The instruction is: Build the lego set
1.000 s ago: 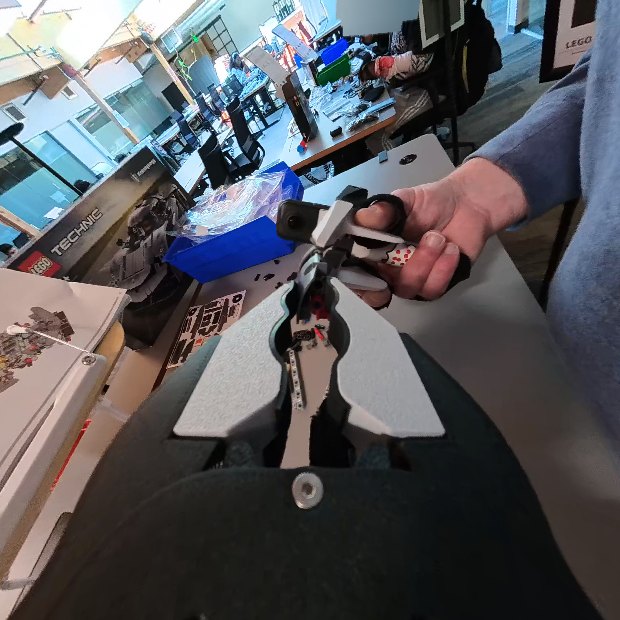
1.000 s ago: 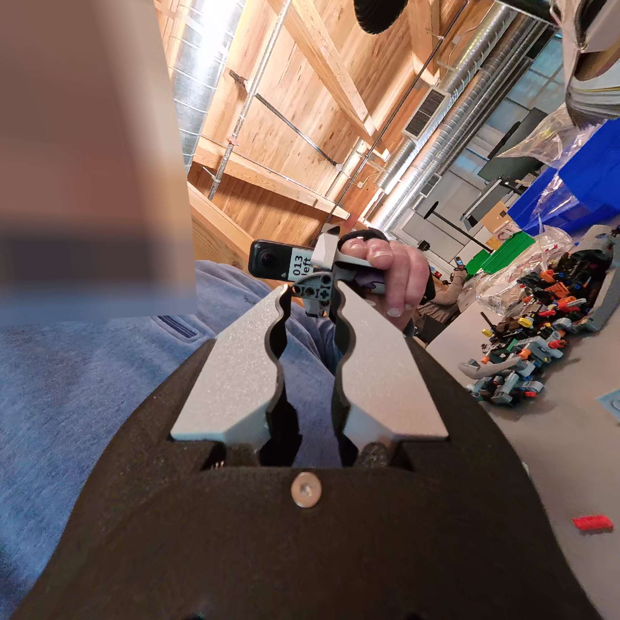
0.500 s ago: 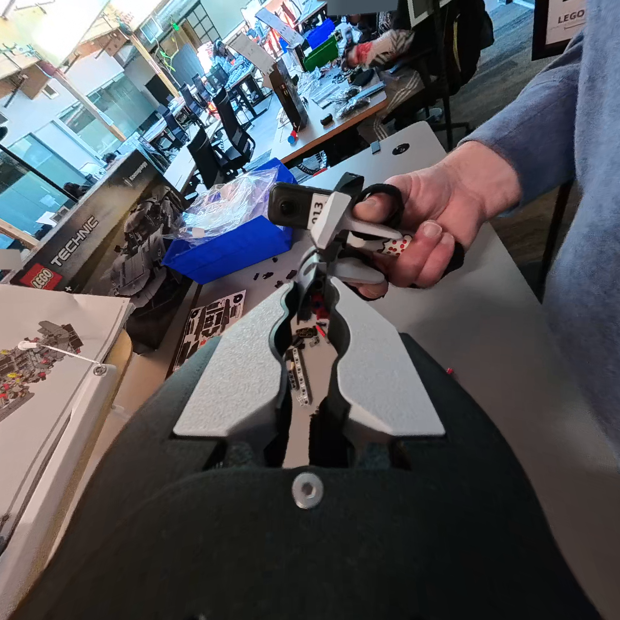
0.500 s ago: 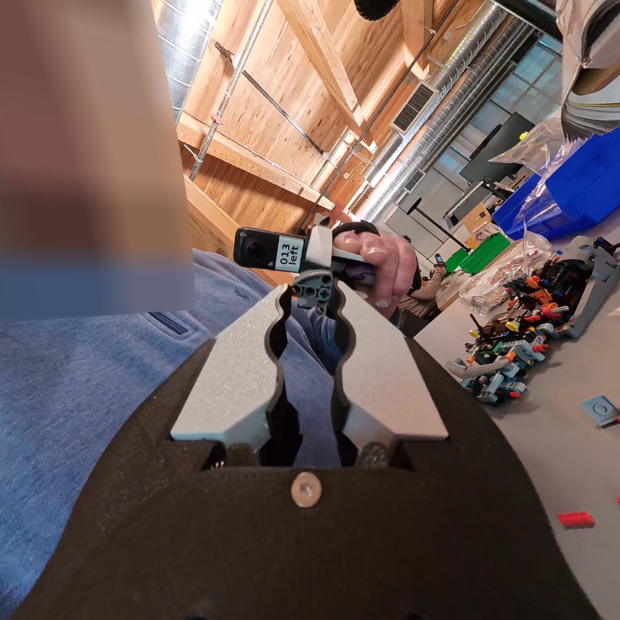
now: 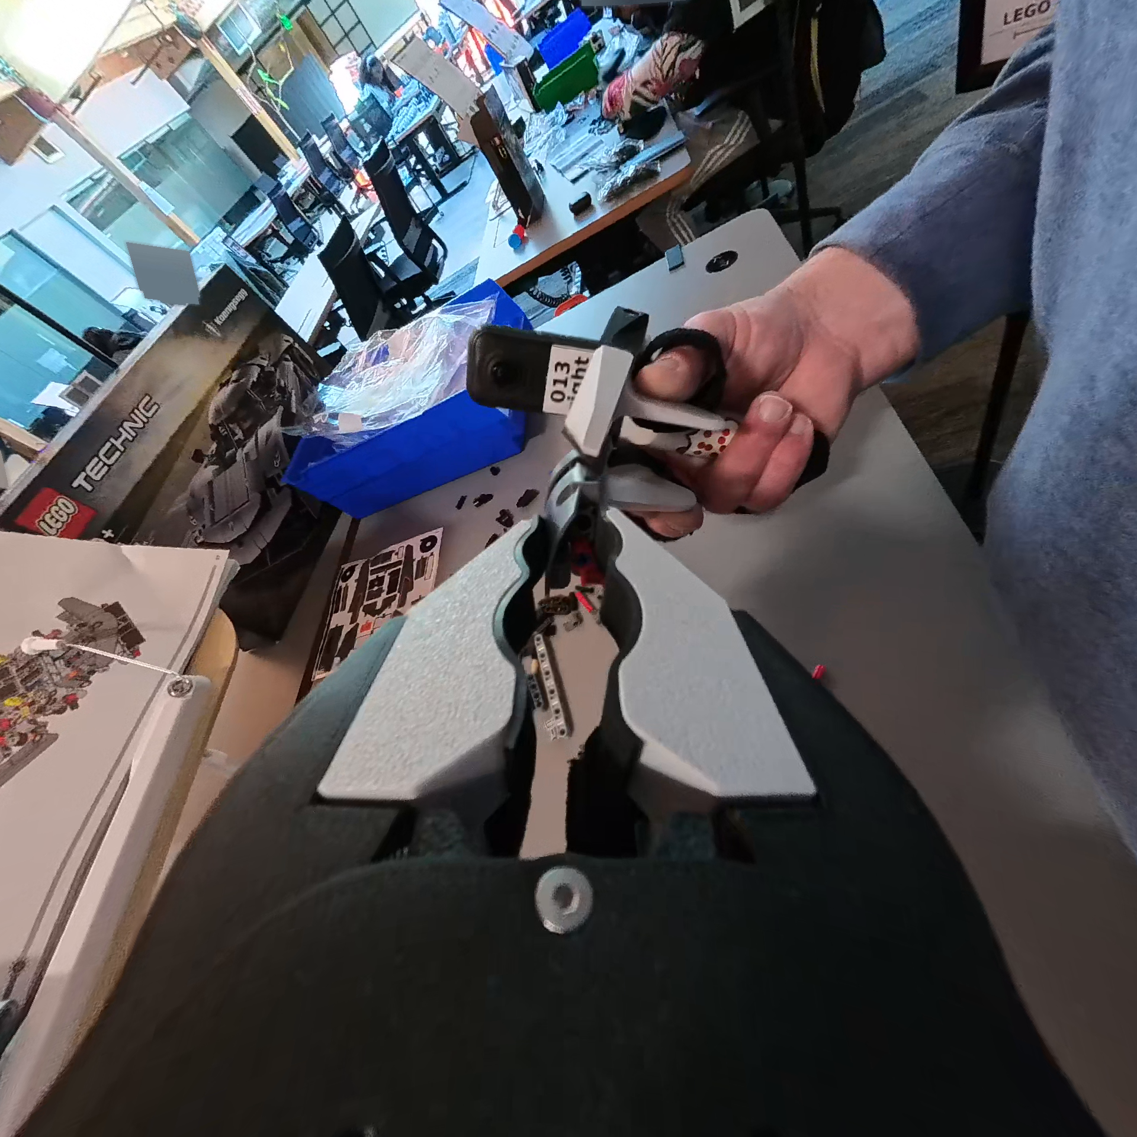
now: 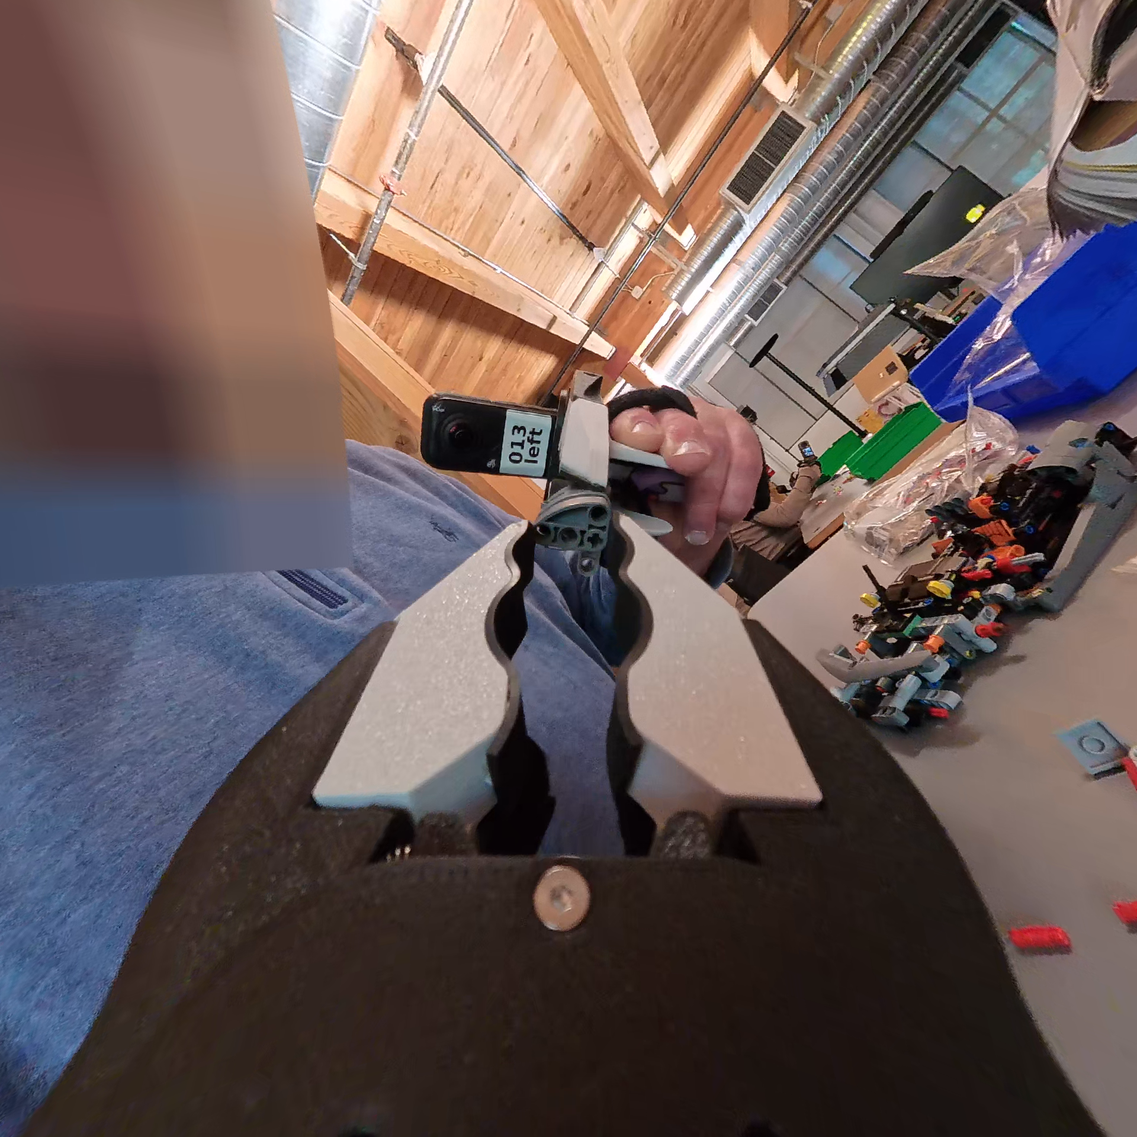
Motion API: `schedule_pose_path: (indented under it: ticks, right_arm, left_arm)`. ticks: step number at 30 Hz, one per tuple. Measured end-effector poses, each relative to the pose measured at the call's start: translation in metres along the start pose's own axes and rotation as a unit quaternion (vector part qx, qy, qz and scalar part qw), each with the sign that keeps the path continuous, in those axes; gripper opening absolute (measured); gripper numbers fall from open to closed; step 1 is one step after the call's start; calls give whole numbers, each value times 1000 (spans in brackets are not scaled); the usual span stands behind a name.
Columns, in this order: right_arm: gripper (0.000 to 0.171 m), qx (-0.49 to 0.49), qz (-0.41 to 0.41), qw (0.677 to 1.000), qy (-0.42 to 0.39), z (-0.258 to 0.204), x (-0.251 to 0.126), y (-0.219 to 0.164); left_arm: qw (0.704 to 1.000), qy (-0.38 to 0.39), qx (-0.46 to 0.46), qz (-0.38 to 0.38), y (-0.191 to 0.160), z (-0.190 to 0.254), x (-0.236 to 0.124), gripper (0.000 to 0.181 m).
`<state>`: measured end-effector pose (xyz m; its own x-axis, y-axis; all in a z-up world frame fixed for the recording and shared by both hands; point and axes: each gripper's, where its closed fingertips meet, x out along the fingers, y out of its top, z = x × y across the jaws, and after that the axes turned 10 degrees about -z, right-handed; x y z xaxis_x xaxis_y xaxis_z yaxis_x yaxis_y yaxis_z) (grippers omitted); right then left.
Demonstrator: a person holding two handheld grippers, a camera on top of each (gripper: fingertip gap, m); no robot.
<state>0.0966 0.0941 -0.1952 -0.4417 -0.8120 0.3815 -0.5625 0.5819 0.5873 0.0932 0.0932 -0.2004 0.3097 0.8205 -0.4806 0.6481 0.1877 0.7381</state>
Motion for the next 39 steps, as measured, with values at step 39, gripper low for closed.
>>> schedule_pose_path:
  ticks: [39]
  right_arm:
    - [21, -27, -74, 996, -49, 6, 21, -2]
  left_arm:
    - [1000, 8, 15, -7, -6, -2, -11, 14]
